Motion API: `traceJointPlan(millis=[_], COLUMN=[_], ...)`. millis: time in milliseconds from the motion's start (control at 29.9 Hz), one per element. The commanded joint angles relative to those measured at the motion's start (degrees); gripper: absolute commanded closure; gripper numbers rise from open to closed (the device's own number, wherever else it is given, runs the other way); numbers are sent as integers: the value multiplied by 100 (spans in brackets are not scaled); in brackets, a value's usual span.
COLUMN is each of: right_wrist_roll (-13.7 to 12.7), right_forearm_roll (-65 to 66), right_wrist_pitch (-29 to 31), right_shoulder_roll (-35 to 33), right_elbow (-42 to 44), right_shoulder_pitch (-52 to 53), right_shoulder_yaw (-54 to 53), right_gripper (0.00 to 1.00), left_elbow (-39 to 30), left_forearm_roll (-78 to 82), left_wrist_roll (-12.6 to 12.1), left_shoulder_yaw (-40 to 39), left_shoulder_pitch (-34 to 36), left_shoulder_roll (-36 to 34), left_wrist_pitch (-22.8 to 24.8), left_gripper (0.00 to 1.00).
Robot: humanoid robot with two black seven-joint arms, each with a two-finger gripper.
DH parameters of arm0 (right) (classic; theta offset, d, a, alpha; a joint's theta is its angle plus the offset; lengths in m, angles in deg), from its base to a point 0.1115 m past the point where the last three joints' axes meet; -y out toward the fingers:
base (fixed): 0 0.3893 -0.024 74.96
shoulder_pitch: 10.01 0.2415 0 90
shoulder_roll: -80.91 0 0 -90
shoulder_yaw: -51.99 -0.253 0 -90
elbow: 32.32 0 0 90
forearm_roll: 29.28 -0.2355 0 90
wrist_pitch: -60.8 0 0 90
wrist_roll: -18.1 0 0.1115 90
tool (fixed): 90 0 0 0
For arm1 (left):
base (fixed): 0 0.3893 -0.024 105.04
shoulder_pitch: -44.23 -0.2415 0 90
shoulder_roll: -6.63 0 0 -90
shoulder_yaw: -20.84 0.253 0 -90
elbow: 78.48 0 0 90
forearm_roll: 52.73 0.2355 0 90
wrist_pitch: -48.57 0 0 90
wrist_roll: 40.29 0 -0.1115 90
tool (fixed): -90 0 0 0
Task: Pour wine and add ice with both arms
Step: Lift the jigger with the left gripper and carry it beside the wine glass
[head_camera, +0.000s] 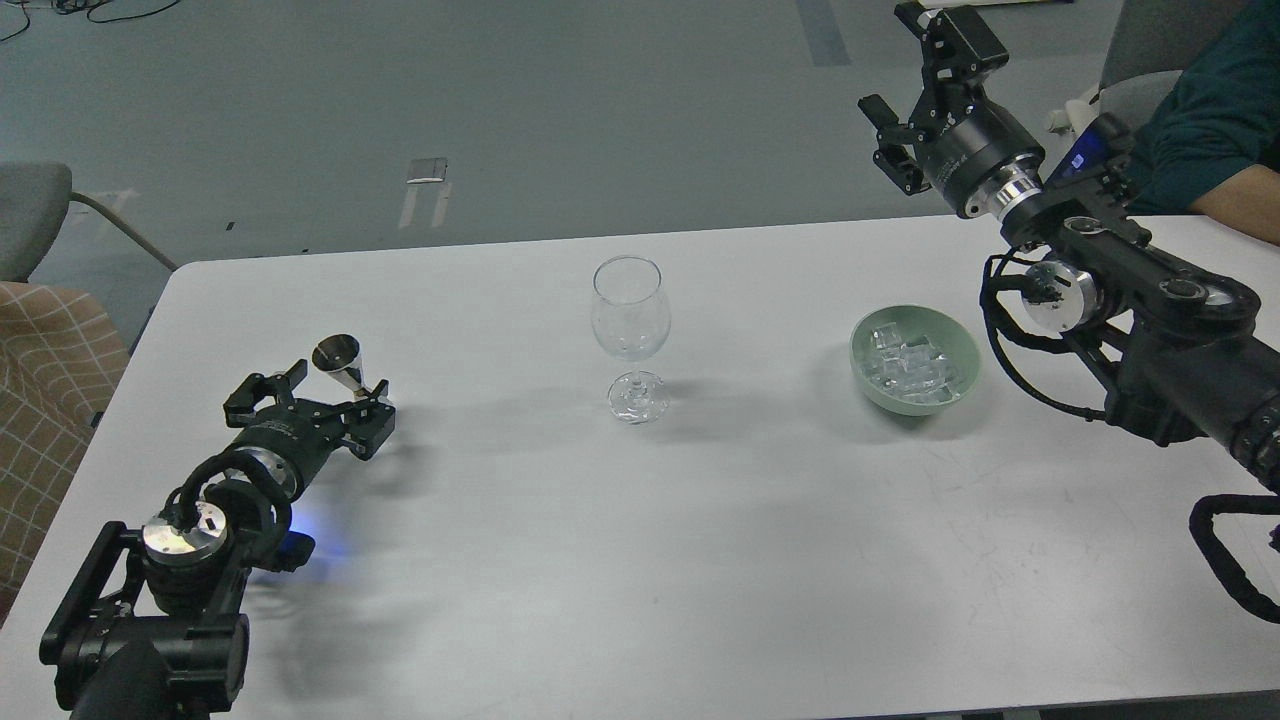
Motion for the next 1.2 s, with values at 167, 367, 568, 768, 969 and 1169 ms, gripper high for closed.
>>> traceJointPlan(millis=[167, 367, 568, 768, 969, 1169], right_wrist_roll=[0, 0, 9, 9, 0, 0], right_forearm_roll=[0, 0, 0, 0, 0, 0], right_wrist_pitch=[1, 1, 1, 1, -43, -52], right_shoulder_roll=[52, 79, 70, 79, 79, 88], right_elbow=[36, 36, 36, 36, 36, 36], right_shoulder_pitch=[9, 18, 18, 18, 18, 18], right_shoulder_yaw=[8, 8, 8, 8, 8, 8], right_gripper=[0, 0, 0, 0, 0, 0], left_elbow=[0, 0, 0, 0, 0, -9], left_forearm_roll=[9, 0, 0, 0, -9, -17], left_wrist_roll=[40, 58, 14, 5, 23, 31], left_shoulder_yaw=[104, 237, 237, 228, 220, 211], left_shoulder_pitch=[63, 63, 63, 63, 63, 80], left_shoulder_roll=[9, 9, 18, 9, 9, 0], left_wrist_pitch=[-14, 30, 74, 83, 171, 197], left_gripper=[38, 46, 64, 73, 93, 100])
